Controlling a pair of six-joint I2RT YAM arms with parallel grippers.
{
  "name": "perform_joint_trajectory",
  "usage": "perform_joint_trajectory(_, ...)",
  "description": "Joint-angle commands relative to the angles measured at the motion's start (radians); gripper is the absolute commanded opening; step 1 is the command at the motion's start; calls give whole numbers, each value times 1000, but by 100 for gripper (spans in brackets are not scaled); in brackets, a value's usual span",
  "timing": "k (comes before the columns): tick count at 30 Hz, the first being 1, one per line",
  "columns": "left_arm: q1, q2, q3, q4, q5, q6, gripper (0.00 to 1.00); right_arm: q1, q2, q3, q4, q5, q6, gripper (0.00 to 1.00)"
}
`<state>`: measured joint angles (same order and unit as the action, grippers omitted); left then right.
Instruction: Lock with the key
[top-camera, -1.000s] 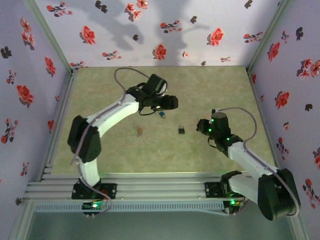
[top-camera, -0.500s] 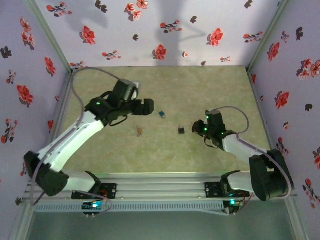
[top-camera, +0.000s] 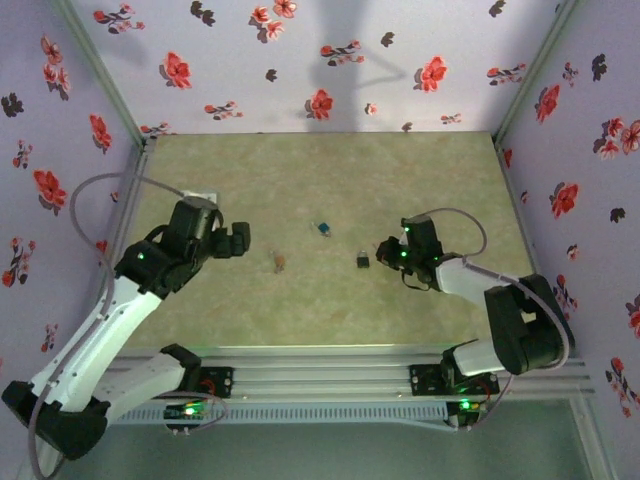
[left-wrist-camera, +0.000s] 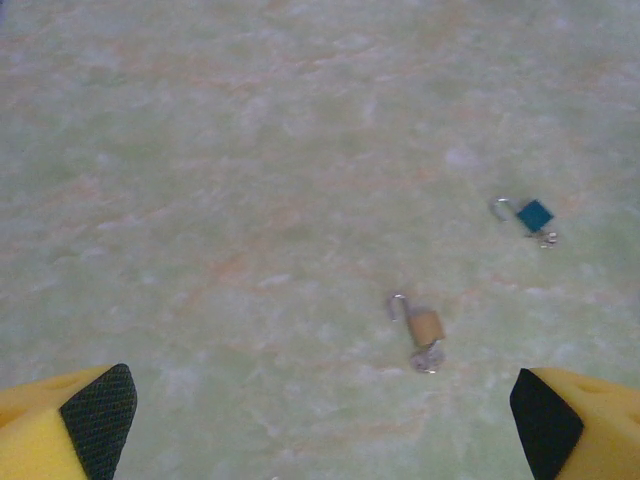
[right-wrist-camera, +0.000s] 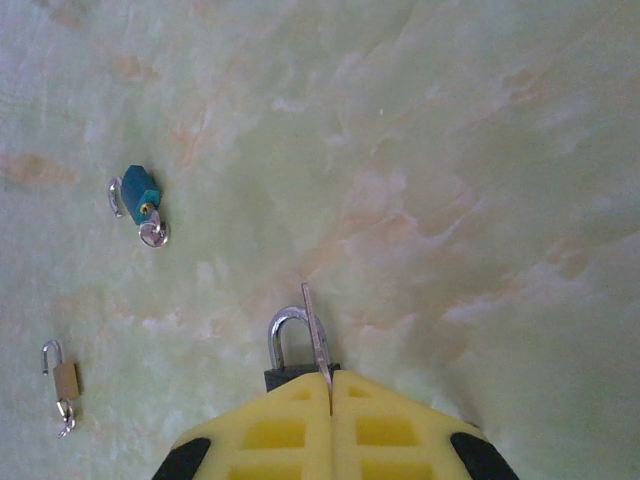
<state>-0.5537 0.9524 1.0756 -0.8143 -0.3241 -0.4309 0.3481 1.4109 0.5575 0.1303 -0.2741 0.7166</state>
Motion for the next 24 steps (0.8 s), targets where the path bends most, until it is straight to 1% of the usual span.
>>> perform_joint_trajectory(1, 37, -32, -25, 67, -47, -4, 100, 11, 24, 34, 12, -12, -6, 0)
perform_joint_trajectory(8, 63, -35, -44, 82, -32, 10, 100, 17, 41, 44, -4, 8, -8, 0)
perform_joint_trajectory(19, 65, -32, -65, 98, -33, 37, 100, 23, 90, 80, -58, 30, -20, 0)
perform_joint_trajectory(24, 66, -26, -66, 97, -31, 40, 100, 23, 102, 88, -69, 32, -22, 3)
